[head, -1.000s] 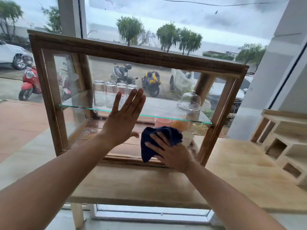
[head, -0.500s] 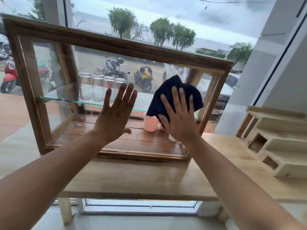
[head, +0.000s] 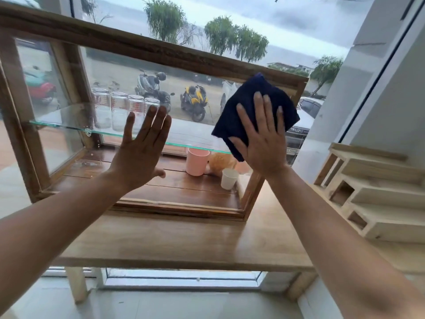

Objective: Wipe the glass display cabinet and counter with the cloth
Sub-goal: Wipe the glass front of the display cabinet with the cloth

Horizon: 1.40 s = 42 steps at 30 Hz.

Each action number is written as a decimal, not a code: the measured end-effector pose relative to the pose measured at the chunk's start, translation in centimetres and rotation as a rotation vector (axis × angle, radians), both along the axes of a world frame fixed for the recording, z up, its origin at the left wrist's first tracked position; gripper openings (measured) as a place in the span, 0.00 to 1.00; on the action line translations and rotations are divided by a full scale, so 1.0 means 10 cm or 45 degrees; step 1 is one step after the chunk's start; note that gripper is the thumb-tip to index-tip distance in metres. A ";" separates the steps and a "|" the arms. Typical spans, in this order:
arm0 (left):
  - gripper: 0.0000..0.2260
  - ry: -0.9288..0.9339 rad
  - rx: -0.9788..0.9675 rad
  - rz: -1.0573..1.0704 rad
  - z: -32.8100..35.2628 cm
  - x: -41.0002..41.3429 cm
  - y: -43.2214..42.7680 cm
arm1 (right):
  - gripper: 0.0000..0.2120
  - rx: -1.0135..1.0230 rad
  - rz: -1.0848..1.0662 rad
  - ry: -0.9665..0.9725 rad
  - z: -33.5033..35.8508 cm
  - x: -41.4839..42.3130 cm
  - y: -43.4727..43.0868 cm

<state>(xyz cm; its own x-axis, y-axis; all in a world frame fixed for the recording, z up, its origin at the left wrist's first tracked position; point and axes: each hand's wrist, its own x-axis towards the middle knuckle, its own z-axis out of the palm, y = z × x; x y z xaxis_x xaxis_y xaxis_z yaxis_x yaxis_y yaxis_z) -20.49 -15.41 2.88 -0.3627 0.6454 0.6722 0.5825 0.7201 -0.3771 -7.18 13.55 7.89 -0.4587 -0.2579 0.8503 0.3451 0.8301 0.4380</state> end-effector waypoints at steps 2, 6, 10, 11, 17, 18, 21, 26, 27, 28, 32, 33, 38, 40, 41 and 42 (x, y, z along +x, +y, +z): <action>0.68 -0.002 0.001 0.001 0.00 0.01 0.00 | 0.30 -0.080 0.012 0.037 -0.07 -0.07 -0.09; 0.68 -0.003 0.002 0.019 0.01 0.04 0.00 | 0.31 -0.094 -0.005 -0.117 -0.96 -0.03 -0.07; 0.69 -0.018 0.007 0.023 0.01 0.04 0.00 | 0.31 0.171 -0.094 -0.414 -1.62 0.22 0.14; 0.69 -0.022 0.008 0.024 0.01 0.05 0.01 | 0.30 0.223 -0.084 -0.447 -1.59 0.25 0.18; 0.69 -0.025 0.022 0.012 0.01 0.04 0.01 | 0.30 0.245 -0.093 -0.164 -0.62 0.26 0.22; 0.69 -0.022 0.024 0.009 0.01 0.04 0.02 | 0.31 0.184 -0.120 -0.077 -0.46 0.23 0.18; 0.69 -0.016 0.026 0.007 0.00 0.04 0.02 | 0.29 0.017 -0.132 0.043 -0.32 0.15 0.05; 0.69 -0.021 0.037 0.016 0.01 0.05 0.02 | 0.30 0.053 -0.109 -0.177 -1.23 0.22 0.12; 0.69 -0.022 0.037 0.018 0.01 0.06 0.02 | 0.31 0.138 -0.104 -0.283 -1.44 0.29 0.17; 0.69 -0.024 0.036 0.020 0.01 0.06 0.02 | 0.31 0.223 -0.106 -0.370 -1.59 0.36 0.22; 0.69 -0.020 0.027 0.031 0.02 0.08 0.02 | 0.30 0.364 -0.138 -0.460 -1.50 0.42 0.30; 0.69 -0.019 0.025 0.030 0.02 0.07 0.02 | 0.31 0.350 -0.131 -0.415 -1.36 0.40 0.30; 0.69 -0.005 0.023 0.028 0.01 0.06 0.02 | 0.34 0.053 -0.146 -0.034 -0.62 0.23 0.14; 0.69 -0.002 0.021 0.031 0.01 0.07 0.01 | 0.34 -0.018 -0.150 0.012 -0.68 0.16 0.07; 0.69 -0.002 0.019 0.036 0.01 0.07 0.01 | 0.33 -0.028 -0.143 -0.010 -0.83 0.14 0.08; 0.69 0.000 0.015 0.042 0.01 0.07 0.01 | 0.33 -0.013 -0.132 -0.061 -1.04 0.15 0.10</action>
<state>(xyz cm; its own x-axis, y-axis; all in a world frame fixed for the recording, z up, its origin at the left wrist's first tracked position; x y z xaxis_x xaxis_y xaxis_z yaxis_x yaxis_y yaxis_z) -19.81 -15.31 3.00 -0.3836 0.6252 0.6797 0.5583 0.7433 -0.3685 -5.64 14.50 -2.47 -0.5228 -0.1982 0.8291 0.4081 0.7957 0.4475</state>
